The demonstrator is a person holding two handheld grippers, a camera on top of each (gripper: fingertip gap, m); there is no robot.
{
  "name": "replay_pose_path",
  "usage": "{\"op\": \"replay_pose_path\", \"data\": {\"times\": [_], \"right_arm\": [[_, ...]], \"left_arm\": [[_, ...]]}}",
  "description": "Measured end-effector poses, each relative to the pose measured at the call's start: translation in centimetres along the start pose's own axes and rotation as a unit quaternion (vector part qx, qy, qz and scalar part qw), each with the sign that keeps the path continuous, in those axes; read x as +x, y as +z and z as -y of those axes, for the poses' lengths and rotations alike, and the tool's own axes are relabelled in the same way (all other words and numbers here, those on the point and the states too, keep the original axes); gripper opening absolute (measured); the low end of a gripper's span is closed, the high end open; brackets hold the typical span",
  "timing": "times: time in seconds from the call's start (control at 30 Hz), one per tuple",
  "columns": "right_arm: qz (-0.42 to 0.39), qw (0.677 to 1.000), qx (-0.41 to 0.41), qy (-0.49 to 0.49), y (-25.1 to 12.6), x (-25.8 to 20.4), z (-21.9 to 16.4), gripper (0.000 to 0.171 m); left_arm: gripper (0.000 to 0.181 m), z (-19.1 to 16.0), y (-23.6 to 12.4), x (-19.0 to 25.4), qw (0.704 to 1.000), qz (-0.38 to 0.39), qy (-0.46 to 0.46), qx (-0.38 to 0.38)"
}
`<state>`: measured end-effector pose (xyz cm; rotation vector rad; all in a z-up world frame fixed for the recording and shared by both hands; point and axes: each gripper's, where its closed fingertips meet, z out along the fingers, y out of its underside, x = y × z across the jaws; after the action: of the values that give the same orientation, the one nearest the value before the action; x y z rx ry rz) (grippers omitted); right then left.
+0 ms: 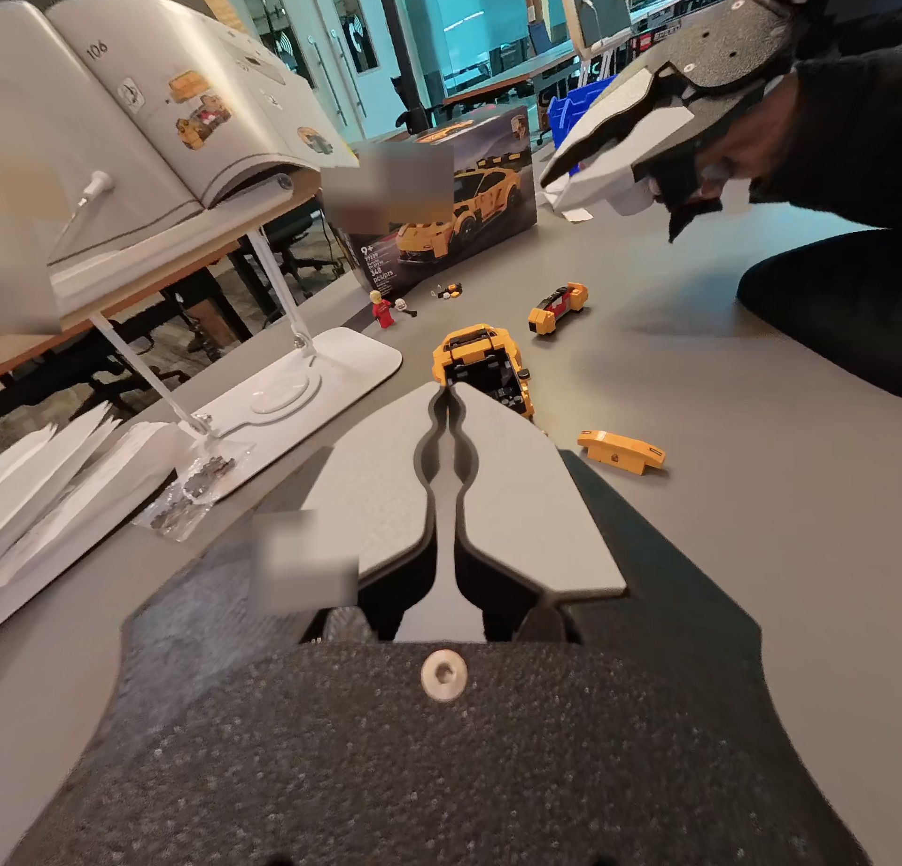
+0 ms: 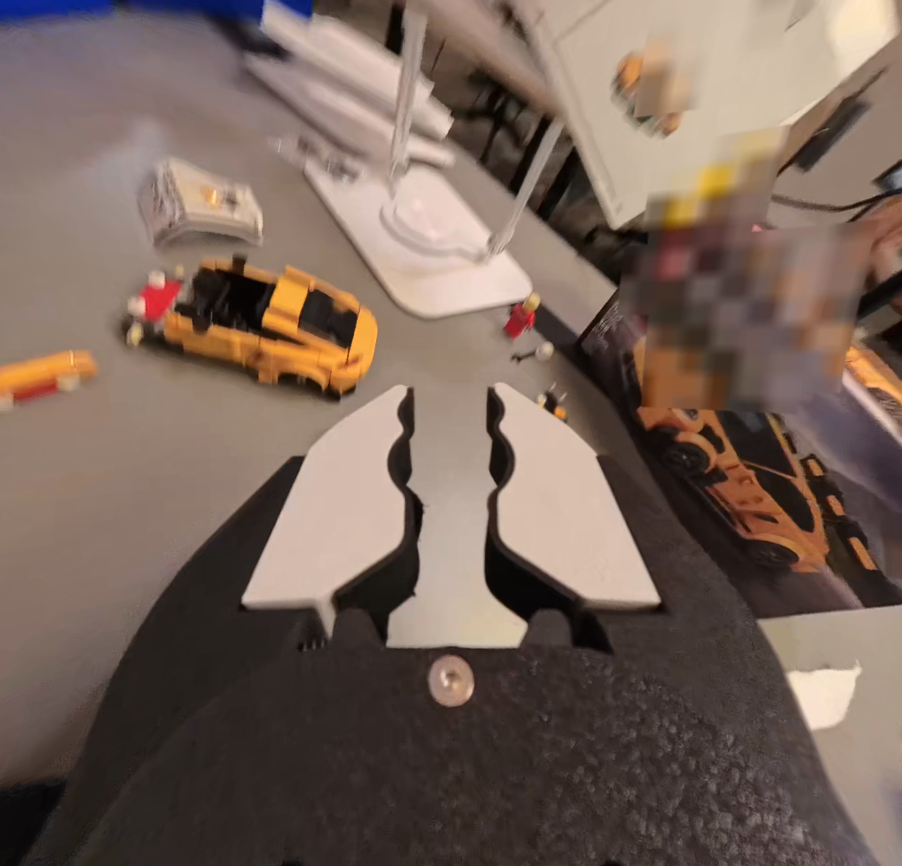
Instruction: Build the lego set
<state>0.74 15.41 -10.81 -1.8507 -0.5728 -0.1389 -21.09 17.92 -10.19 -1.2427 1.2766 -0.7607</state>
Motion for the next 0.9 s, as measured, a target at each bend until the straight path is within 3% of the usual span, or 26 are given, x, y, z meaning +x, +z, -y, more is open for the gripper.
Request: {"op": "replay_pose_path", "data": {"times": [0.23,0.37,0.57,0.77,0.9], "right_arm": [[0.157,0.975,-0.154,-0.033,2.1,-2.8,-7.0,0.039],[0.195,0.966,-0.171,-0.008,2.5,-3.9,-8.1,0.020],[0.337,0.931,-0.124,0.074,-0.6,-9.7,-1.9,0.019],[0.514,0.827,-0.150,0.171,-1.8,-19.2,2.8,0.020],[0.552,0.792,-0.147,0.214,-2.1,-21.2,4.9,0.018]], "left_arm": [[0.000,-0.9,0.5,0.2,0.999,-0.019,-0.045,-0.016],[0.000,-1.1,0.6,0.7,0.998,-0.035,-0.044,-0.021],[0.016,0.3,0.7,5.2,0.991,-0.132,0.008,0.010],[0.051,0.9,0.2,9.2,0.974,-0.201,0.100,0.029],[0.053,0.6,-0.5,10.4,0.963,-0.207,0.171,0.029]]}}
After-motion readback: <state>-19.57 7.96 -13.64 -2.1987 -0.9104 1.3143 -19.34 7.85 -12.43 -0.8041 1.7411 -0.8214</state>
